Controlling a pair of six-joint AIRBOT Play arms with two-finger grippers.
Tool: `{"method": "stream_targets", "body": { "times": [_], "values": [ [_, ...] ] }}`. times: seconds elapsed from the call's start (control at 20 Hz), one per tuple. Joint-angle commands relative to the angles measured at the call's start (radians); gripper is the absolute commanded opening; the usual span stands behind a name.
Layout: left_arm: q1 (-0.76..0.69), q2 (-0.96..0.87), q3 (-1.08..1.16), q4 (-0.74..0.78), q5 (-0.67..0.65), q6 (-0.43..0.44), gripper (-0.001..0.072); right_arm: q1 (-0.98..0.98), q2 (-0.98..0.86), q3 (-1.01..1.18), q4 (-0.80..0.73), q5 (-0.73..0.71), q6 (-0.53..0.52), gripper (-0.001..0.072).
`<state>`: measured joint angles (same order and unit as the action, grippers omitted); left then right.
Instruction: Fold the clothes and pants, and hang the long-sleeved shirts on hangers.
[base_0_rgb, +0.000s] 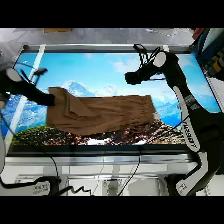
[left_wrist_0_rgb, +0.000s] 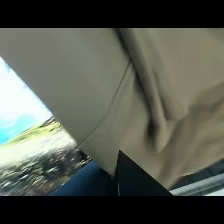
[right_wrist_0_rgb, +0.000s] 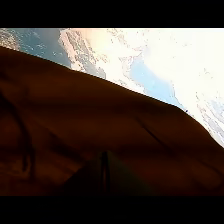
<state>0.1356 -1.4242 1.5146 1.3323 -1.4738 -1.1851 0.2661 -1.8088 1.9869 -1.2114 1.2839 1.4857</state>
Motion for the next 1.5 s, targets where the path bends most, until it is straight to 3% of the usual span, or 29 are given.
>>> {"method": "stream_targets", "body": {
  "times": [0.0, 0.3, 0.65, 1.0, 1.2, 1.45],
  "values": [
    [-0.026, 0.119, 0.092, 0.057, -0.082, -0.079, 0.0009, 0.020, -0.023, 0.000, 0.005, 0.010, -0.006, 0.0031],
    [-0.093, 0.187, 0.093, 0.189, -0.143, -0.095, 0.0009, 0.125, -0.087, -0.017, 0.015, -0.025, -0.006, 0.0031],
    [-0.098, 0.175, 0.094, 0.187, -0.155, -0.102, 0.0009, 0.365, -0.157, -0.099, 0.040, -0.320, -0.005, 0.0030],
    [-0.119, 0.177, 0.117, 0.182, -0.166, -0.102, 0.0010, 0.534, -0.239, -0.099, 0.039, -0.508, 0.021, 0.0029],
    [-0.155, 0.175, 0.117, 0.182, -0.136, -0.102, 0.0011, 0.586, -0.306, -0.098, 0.185, -0.529, 0.055, 0.0028],
    [-0.166, 0.158, 0.117, 0.002, -0.070, -0.102, 0.0011, 0.610, -0.313, -0.098, 0.187, -0.579, 0.054, 0.0029]
  ]
}}
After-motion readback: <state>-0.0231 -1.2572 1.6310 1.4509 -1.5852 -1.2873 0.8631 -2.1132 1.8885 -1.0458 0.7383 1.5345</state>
